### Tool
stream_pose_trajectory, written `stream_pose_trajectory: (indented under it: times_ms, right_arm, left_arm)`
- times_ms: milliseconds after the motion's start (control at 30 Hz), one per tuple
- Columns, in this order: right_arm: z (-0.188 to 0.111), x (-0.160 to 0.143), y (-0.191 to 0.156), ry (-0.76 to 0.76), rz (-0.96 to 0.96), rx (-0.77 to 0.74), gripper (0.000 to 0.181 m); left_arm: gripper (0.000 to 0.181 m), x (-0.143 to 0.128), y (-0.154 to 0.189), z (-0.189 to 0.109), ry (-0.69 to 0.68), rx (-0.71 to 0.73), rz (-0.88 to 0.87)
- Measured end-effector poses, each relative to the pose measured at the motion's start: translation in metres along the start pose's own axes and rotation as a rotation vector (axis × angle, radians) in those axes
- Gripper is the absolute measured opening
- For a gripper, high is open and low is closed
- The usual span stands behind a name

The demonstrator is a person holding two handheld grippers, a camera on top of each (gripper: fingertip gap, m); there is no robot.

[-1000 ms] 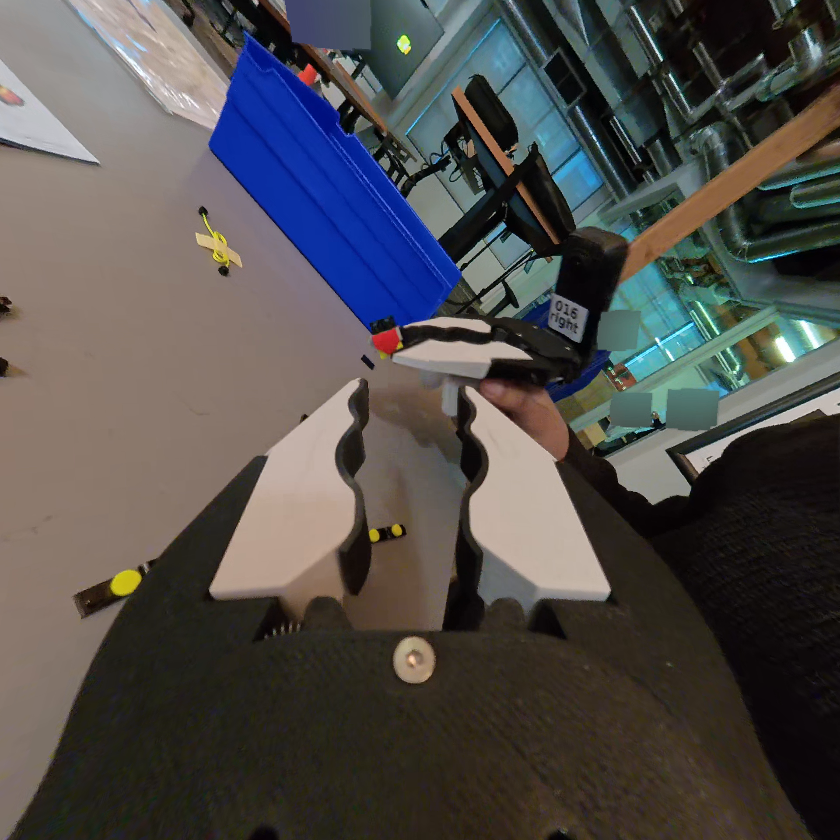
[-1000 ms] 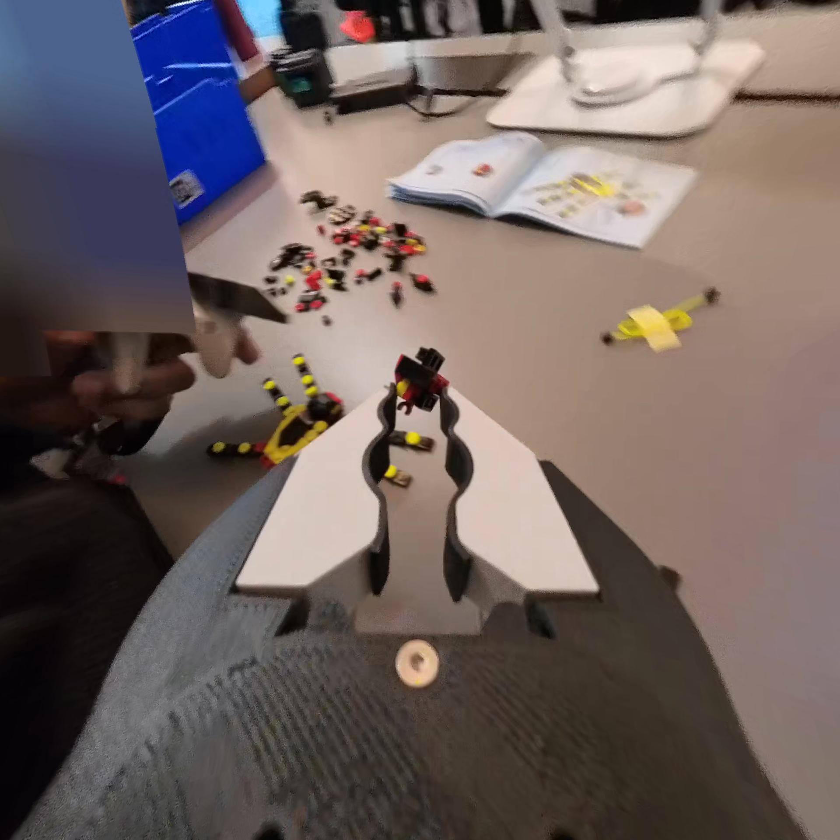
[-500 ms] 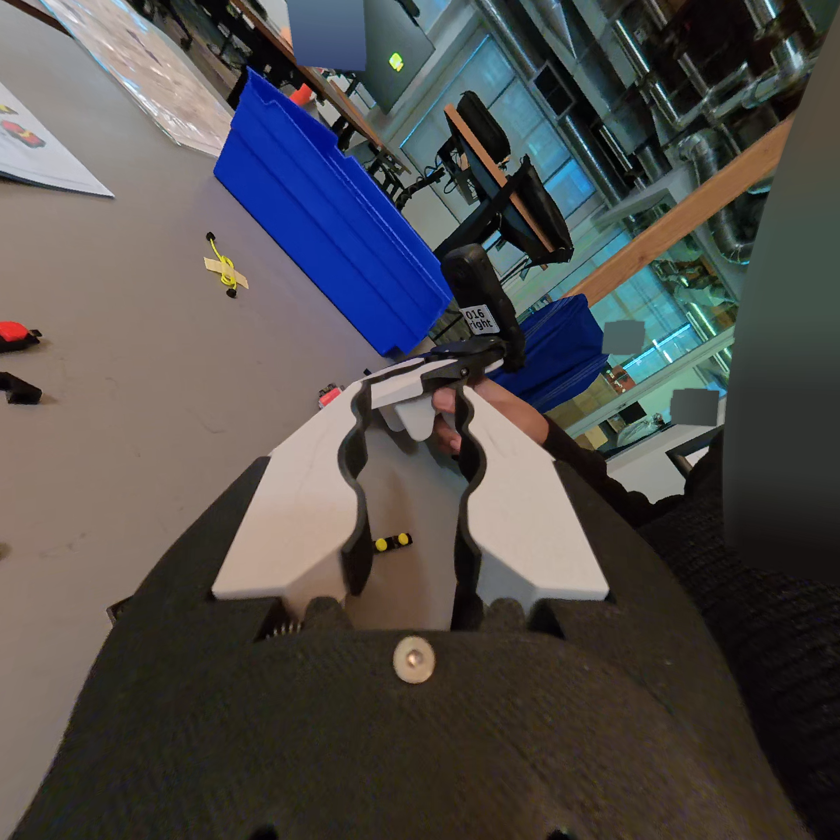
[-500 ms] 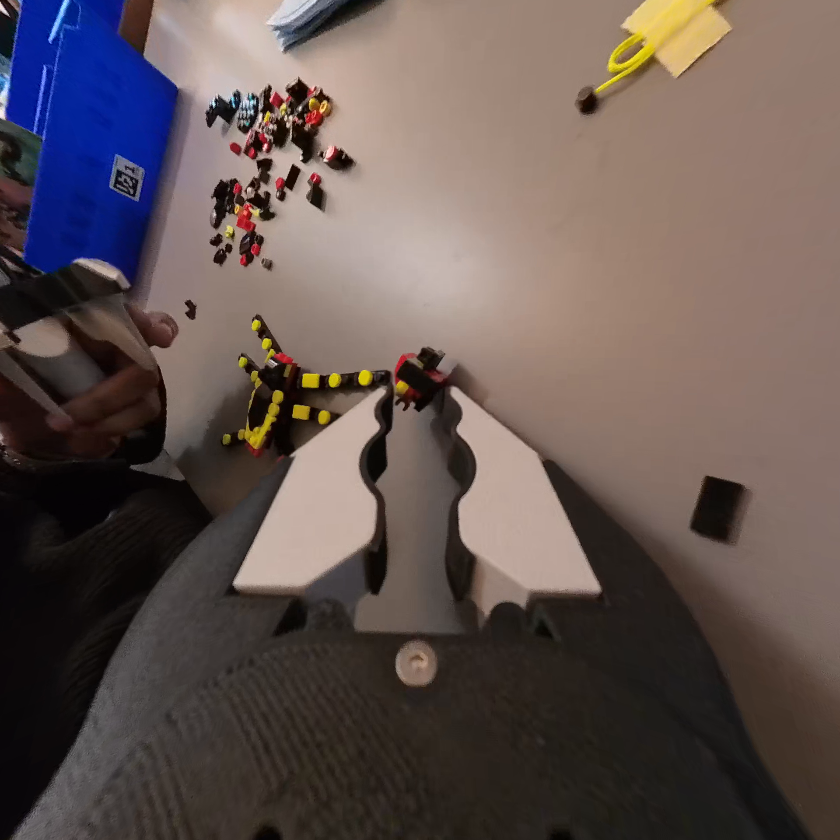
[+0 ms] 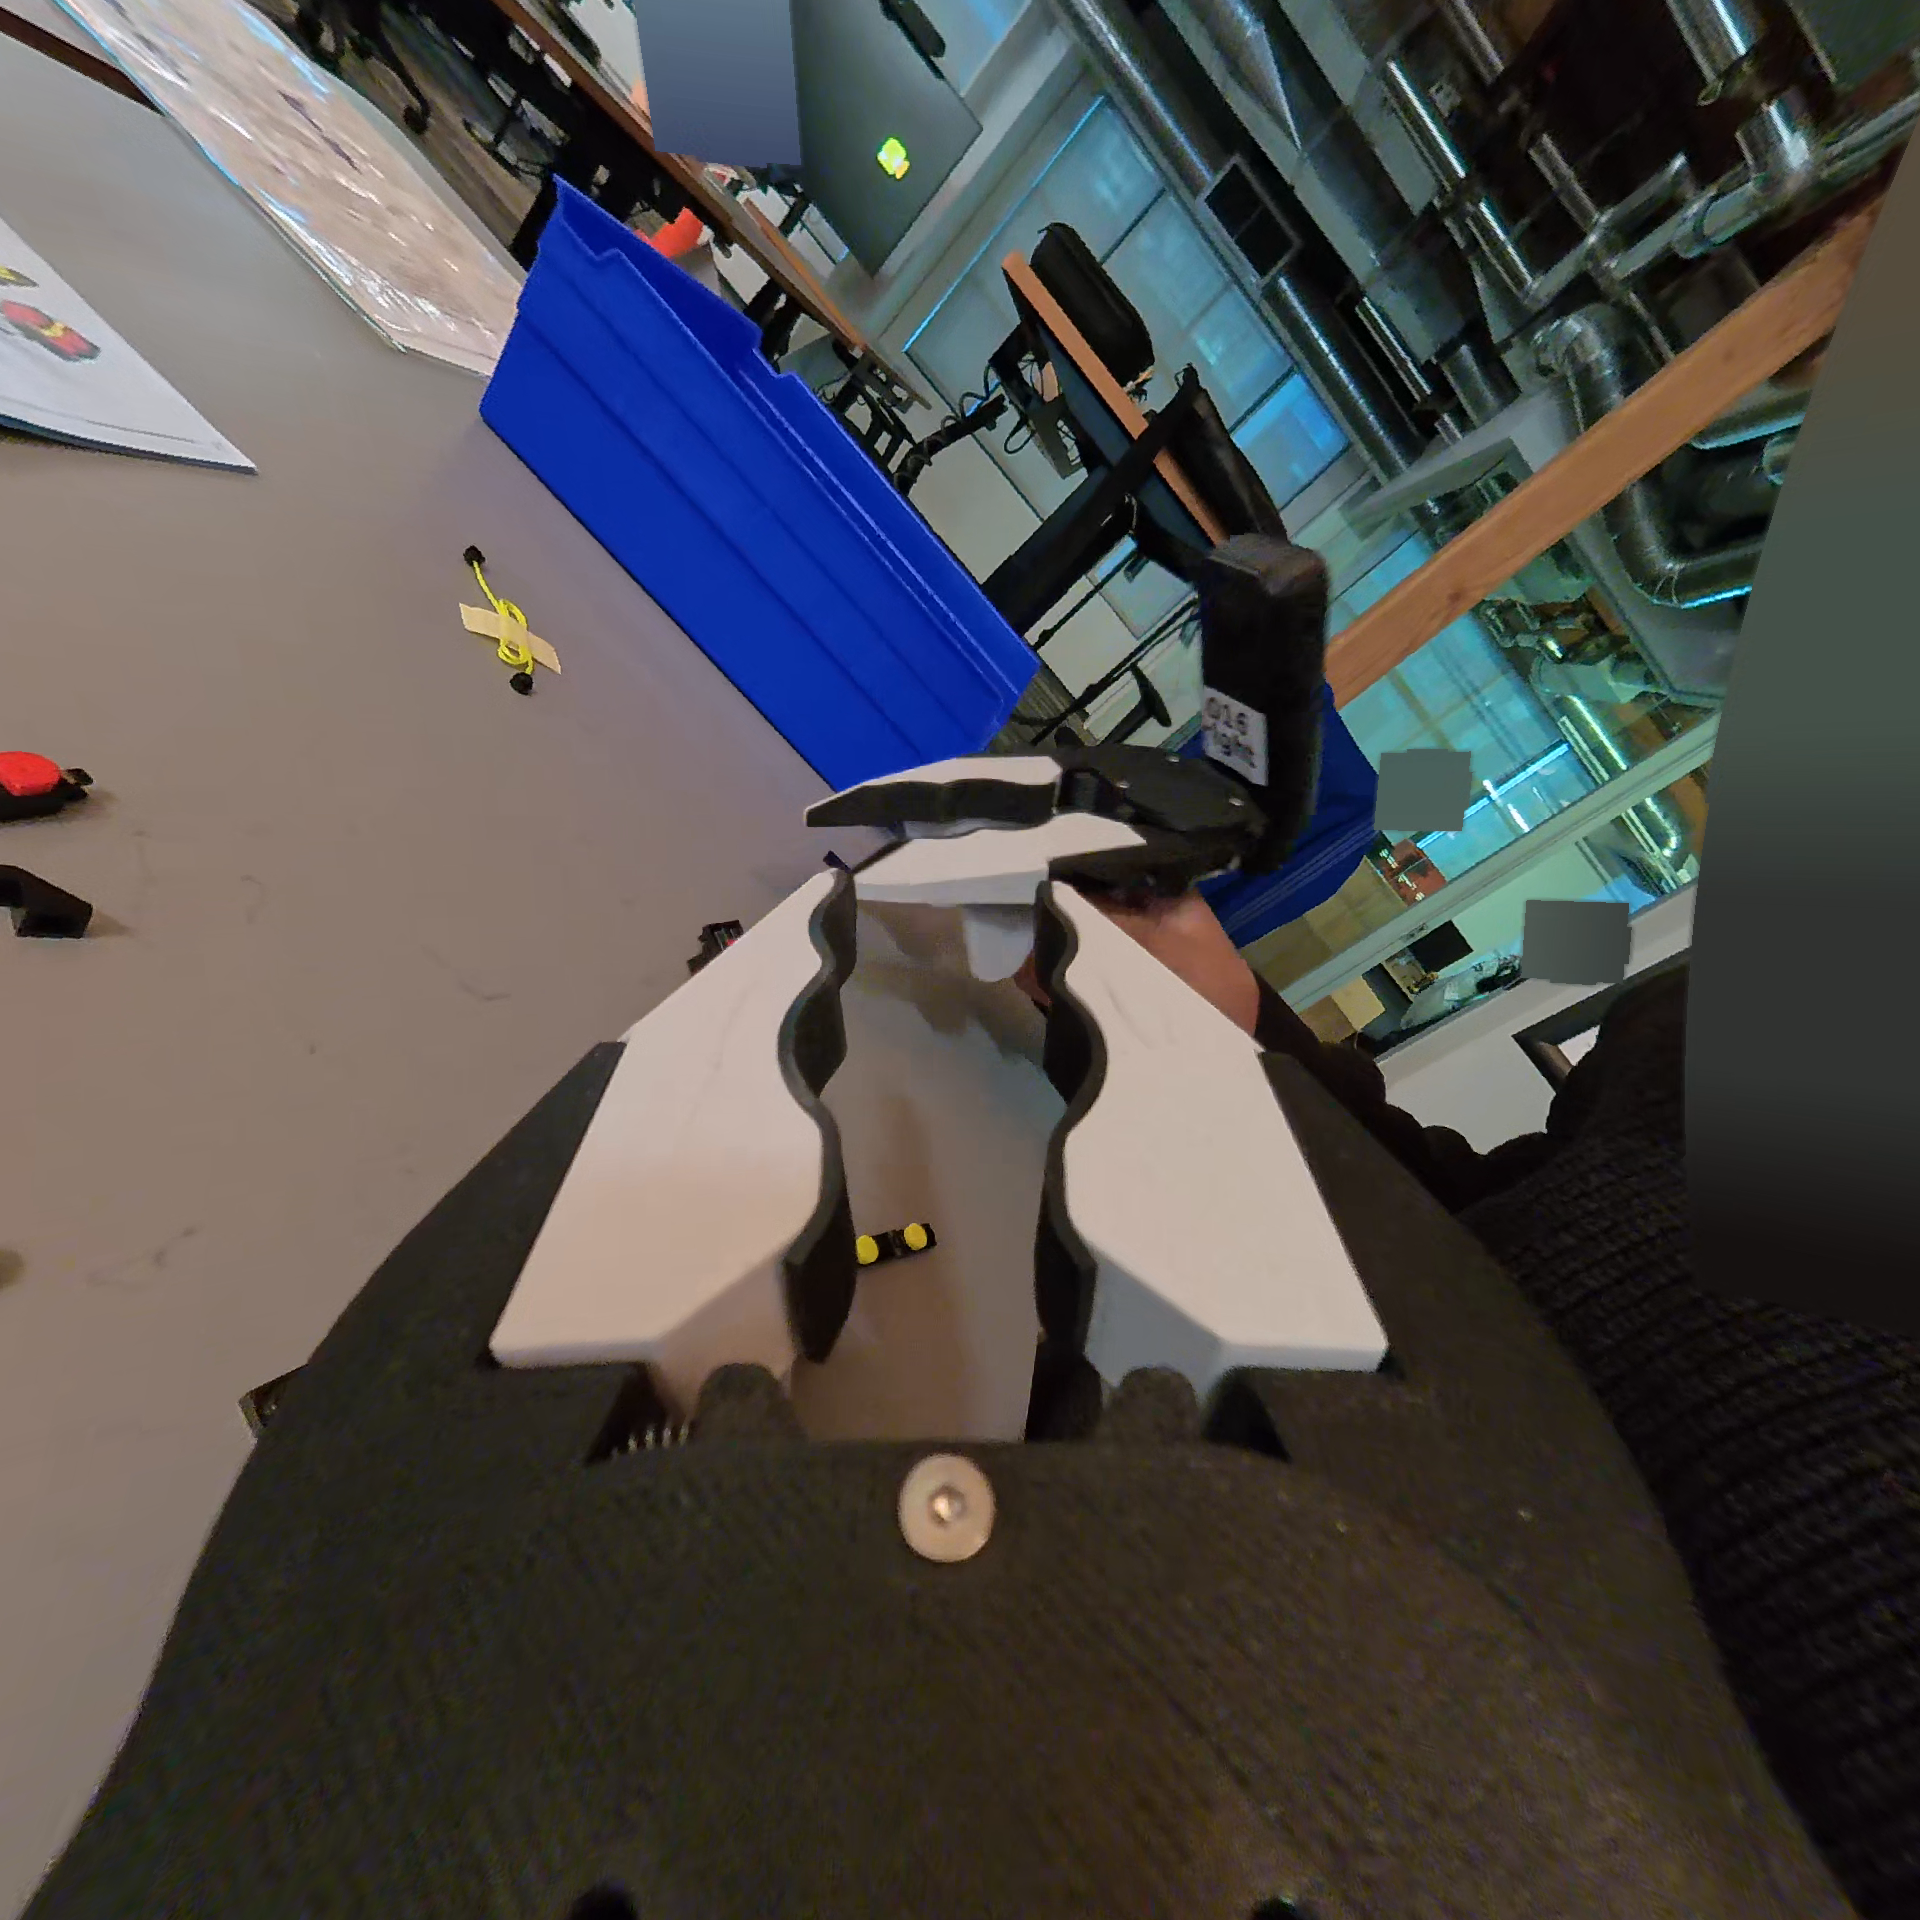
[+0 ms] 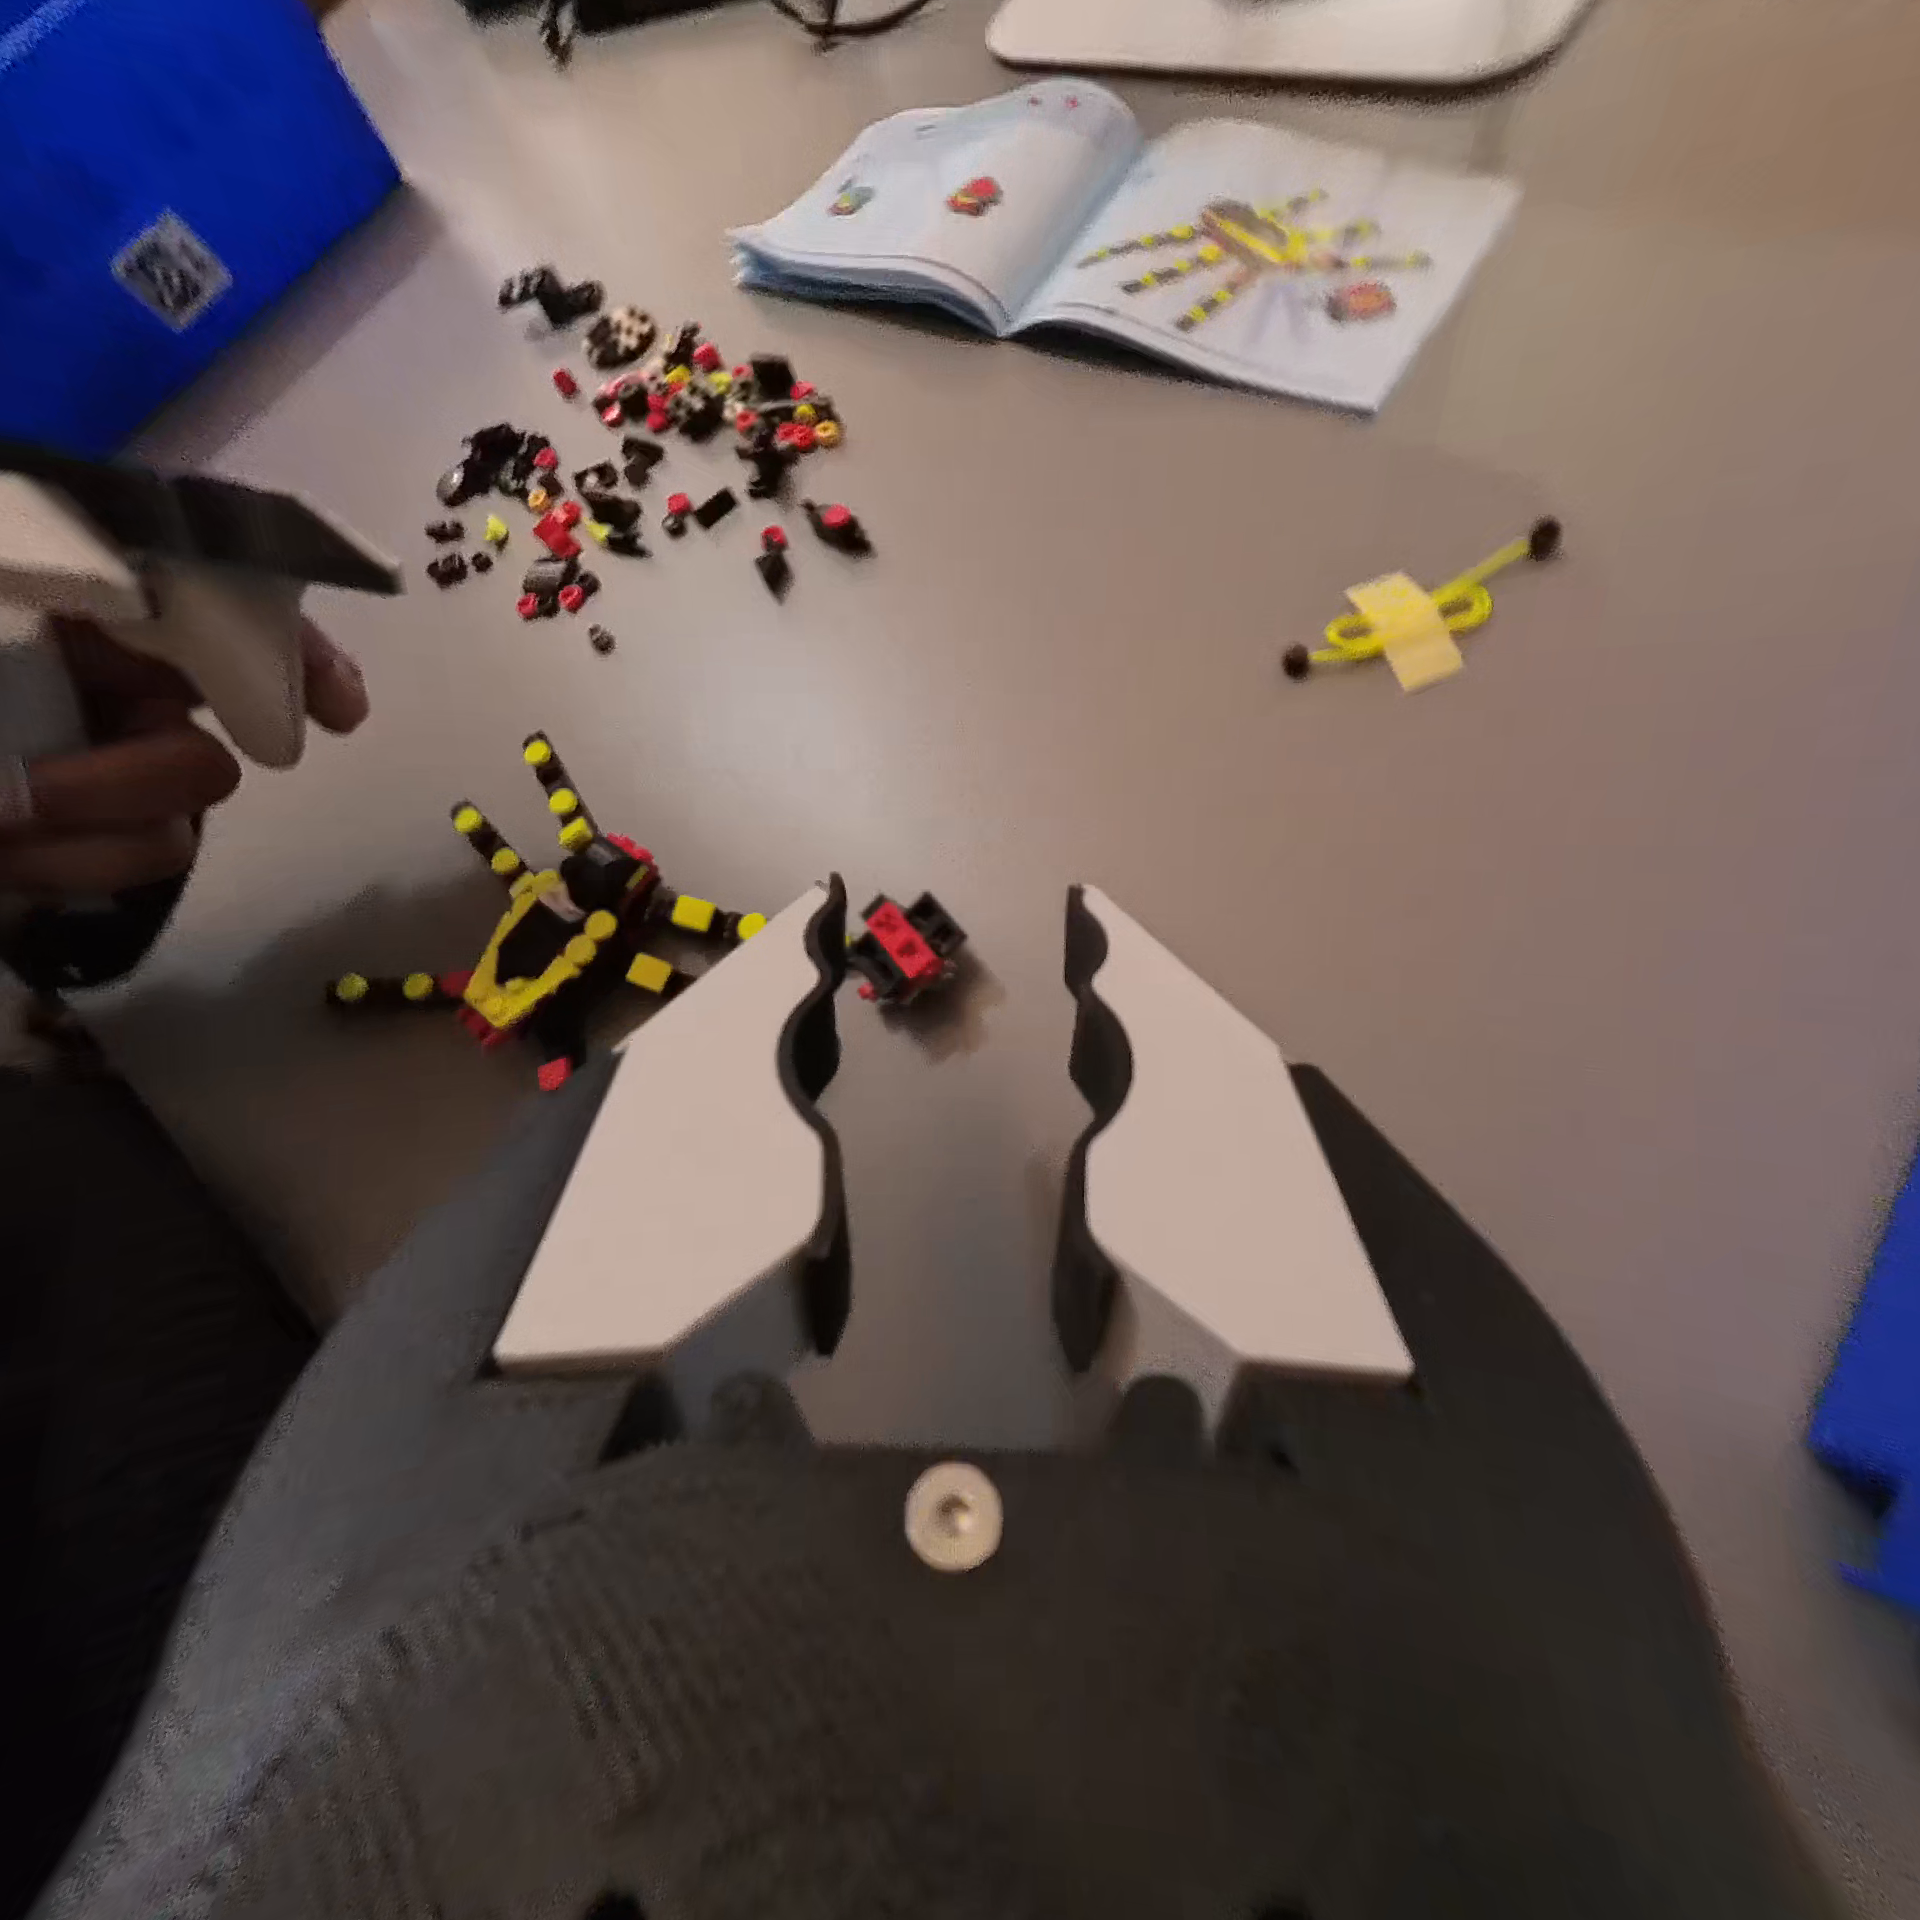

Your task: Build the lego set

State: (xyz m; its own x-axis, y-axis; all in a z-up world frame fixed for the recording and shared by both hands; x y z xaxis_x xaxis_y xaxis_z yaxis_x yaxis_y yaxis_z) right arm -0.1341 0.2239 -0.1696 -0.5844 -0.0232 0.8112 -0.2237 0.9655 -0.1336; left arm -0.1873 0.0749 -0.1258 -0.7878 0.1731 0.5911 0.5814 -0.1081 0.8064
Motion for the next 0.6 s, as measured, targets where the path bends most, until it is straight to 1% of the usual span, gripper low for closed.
stream_pose_trajectory:
  times_ms: [100,200,267,333,533,600]
  right_arm:
    - [0.005,0.004,-0.022,-0.037,-0.197,-0.043,0.031]
    - [0.016,-0.005,-0.035,-0.139,-0.342,-0.084,0.03]
    - [0.022,-0.012,-0.035,-0.197,-0.403,-0.111,0.032]
    - [0.024,-0.015,-0.033,-0.215,-0.411,-0.118,0.033]
    - [0.031,-0.021,-0.026,-0.227,-0.263,-0.049,0.037]
    - [0.031,-0.021,-0.024,-0.225,-0.234,-0.038,0.029]
  left_arm:
    - [0.031,-0.002,0.0,0.001,-0.007,0.003,0.001]
    - [0.03,-0.002,0.0,0.001,-0.011,0.006,0.004]
    - [0.03,-0.003,-0.001,0.001,-0.014,0.009,0.007]
    - [0.03,-0.004,0.0,0.002,-0.016,0.009,0.007]
    - [0.029,-0.006,0.0,0.003,-0.029,0.009,0.005]
    - [0.029,-0.007,0.0,0.003,-0.031,0.01,0.005]
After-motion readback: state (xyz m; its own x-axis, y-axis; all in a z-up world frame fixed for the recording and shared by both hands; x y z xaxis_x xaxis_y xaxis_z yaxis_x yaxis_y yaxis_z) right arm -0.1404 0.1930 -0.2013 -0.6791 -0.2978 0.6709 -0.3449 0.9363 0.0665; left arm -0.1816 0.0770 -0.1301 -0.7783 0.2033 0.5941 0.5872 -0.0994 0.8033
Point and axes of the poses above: each gripper's, where its closed fingertips meet, z out along the fingers, x out of its top, y = z × x across the jaws, the point moved 4 cm from there along -z, back along the fingers, and after that the axes turned 8 degrees about -z, right-handed, at the moved point
